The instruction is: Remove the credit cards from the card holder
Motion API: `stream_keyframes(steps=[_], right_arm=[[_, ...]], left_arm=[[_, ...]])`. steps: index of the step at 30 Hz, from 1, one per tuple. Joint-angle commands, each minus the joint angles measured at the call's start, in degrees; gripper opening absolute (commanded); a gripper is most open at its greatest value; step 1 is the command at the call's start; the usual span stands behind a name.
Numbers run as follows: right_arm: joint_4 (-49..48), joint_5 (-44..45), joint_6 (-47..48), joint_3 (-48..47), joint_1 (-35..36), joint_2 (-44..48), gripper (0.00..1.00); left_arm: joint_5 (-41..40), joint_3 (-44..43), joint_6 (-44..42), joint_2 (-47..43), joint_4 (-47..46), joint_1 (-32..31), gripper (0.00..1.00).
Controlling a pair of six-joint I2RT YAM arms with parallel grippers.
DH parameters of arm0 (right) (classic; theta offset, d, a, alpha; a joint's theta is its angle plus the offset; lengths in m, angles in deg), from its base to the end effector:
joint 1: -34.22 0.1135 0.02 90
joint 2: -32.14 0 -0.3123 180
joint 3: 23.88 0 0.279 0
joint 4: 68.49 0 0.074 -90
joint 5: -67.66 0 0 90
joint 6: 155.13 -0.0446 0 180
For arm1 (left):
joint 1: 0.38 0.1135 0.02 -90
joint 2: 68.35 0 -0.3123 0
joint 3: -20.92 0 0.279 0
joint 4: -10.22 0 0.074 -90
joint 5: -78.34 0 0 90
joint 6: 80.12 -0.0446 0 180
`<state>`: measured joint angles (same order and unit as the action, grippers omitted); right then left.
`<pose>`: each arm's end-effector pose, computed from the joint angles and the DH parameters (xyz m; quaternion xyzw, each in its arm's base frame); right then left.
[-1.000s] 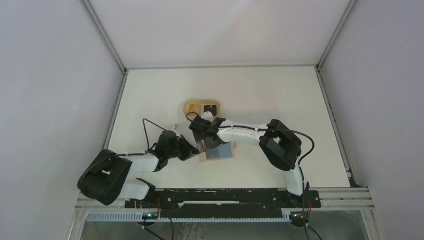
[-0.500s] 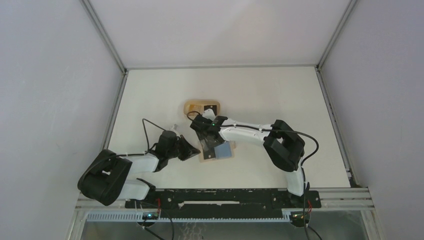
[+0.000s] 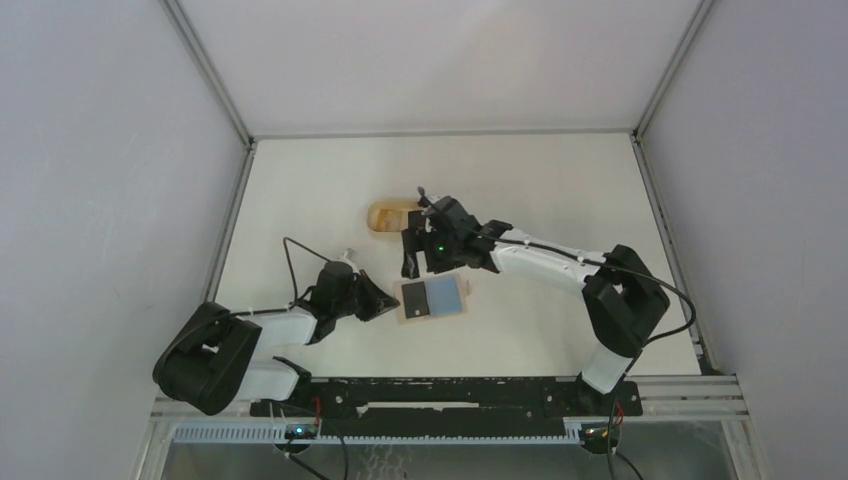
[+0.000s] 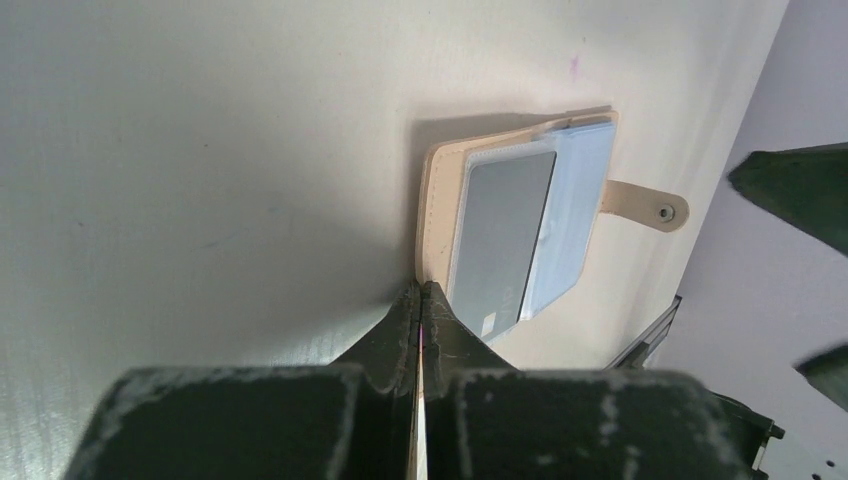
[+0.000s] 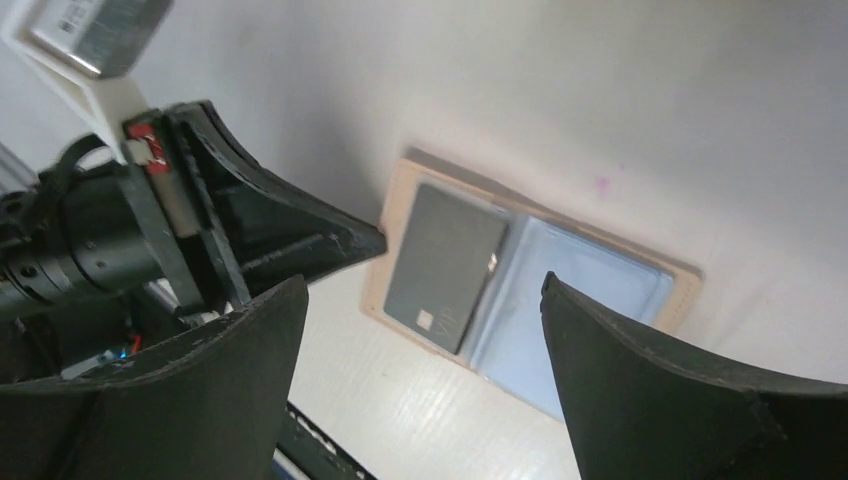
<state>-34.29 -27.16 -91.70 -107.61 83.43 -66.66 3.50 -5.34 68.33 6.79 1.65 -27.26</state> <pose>0.2679 0.3162 0.2598 -0.1982 0.9156 0.2446 0.2502 0.1844 -0.1065 0.1295 -0.1914 0.8807 -0.3703 0.2251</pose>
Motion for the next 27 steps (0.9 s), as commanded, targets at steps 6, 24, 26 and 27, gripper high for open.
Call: stream_keyframes(steps=[6, 24, 26, 27], right_arm=[[-21.17, -30.15, -6.59, 17.24, -7.87, 2.85, 0.91], [-25.85, -29.59, -11.09, 19.10, -7.99, -4.00, 0.87], [-25.08, -27.56, -10.76, 19.10, -7.99, -3.76, 0.87], [-24.73, -26.25, -10.71, 19.10, -7.99, -3.62, 0.87]], left_arm=[[-1.33, -2.39, -0.72, 0.22, 0.47, -0.11, 0.00], [-2.12, -2.89, -0.28, 0.46, 1.24, -0.85, 0.00], [-2.09, -2.96, -0.29, 0.54, 1.36, -0.90, 0.00], [-2.23, -2.94, -0.25, 0.54, 1.35, -0.98, 0.00]])
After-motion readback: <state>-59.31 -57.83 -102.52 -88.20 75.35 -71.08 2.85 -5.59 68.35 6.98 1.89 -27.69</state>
